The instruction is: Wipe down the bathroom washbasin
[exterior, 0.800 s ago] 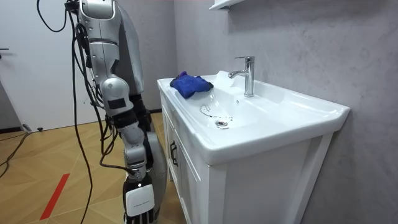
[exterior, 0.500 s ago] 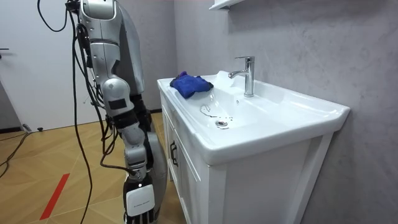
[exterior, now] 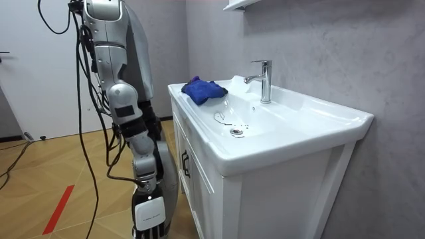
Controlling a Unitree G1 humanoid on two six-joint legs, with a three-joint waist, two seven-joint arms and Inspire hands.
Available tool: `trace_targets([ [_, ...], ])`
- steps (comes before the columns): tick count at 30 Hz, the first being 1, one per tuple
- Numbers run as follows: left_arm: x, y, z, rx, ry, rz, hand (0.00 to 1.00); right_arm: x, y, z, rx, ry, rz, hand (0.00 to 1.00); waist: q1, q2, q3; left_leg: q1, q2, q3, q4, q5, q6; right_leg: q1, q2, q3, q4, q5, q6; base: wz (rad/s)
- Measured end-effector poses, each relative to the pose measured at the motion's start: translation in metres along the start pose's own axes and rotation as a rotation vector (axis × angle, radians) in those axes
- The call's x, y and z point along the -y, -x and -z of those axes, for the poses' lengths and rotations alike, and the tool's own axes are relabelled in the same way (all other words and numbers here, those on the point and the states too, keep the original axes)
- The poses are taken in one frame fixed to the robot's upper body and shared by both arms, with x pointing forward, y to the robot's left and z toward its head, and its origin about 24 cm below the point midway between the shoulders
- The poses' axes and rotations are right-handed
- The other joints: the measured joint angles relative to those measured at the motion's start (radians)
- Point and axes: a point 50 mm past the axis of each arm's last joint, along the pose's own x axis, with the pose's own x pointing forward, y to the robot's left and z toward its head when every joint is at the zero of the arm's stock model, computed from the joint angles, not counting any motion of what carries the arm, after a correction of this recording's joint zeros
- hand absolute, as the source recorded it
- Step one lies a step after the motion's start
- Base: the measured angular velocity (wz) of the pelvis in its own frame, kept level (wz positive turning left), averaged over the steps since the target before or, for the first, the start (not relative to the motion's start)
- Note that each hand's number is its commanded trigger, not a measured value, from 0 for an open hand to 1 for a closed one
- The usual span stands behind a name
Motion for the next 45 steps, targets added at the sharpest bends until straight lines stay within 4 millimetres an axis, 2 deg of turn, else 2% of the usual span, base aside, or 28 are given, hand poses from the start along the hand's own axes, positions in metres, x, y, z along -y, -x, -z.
trace_targets([
  [14,0.003,0.000,0.007,-0.019,0.056,0.013,0.00,-0.001,0.000,0.002,-0.012,-0.005,-0.026,0.00,0.001,-0.002,0.0014,-0.001,0.002,-0.015,0.001,-0.001,-0.002,0.008,0.002,-0.007,-0.003,0.000,0.000,0.01],
  [23,0.002,-0.001,0.018,-0.040,0.273,0.035,0.00,0.001,0.000,-0.002,0.001,-0.005,-0.010,0.00,0.007,-0.001,0.0019,-0.007,0.001,-0.021,0.003,-0.002,-0.003,0.018,0.002,-0.021,-0.020,0.001,-0.001,0.03],
  [29,0.000,-0.001,0.025,-0.062,0.429,0.028,0.00,0.008,0.001,-0.009,0.016,-0.027,0.021,0.00,0.038,0.018,0.0014,-0.009,0.001,-0.036,0.007,-0.001,-0.003,0.019,0.002,-0.034,-0.019,0.001,-0.001,0.05],
  [31,-0.003,-0.001,0.030,-0.076,0.505,0.015,0.00,0.011,0.002,-0.008,0.013,-0.027,0.028,0.00,0.054,0.030,0.0018,-0.021,0.000,-0.049,0.019,-0.001,-0.003,0.019,0.001,-0.046,-0.019,0.001,-0.001,0.16],
  [38,-0.016,0.001,0.055,-0.135,0.647,-0.093,0.00,0.028,0.004,-0.010,0.038,-0.046,0.069,0.00,0.064,0.047,0.0032,-0.051,-0.010,-0.086,0.036,0.000,-0.004,0.017,-0.009,-0.088,-0.019,-0.006,-0.002,0.17],
  [43,-0.044,0.003,0.064,-0.155,0.818,-0.273,0.00,0.043,0.007,-0.009,0.064,-0.097,0.125,0.00,0.111,0.063,-0.0009,-0.054,-0.012,-0.101,0.037,0.000,-0.004,0.021,-0.009,-0.101,-0.018,-0.006,-0.002,0.07],
  [45,-0.056,0.005,0.065,-0.151,0.858,-0.339,0.00,0.046,0.007,-0.011,0.075,-0.104,0.134,0.00,0.111,0.068,-0.0013,-0.061,-0.016,-0.114,0.037,0.002,-0.004,0.020,-0.012,-0.115,-0.018,-0.006,-0.001,0.20],
])
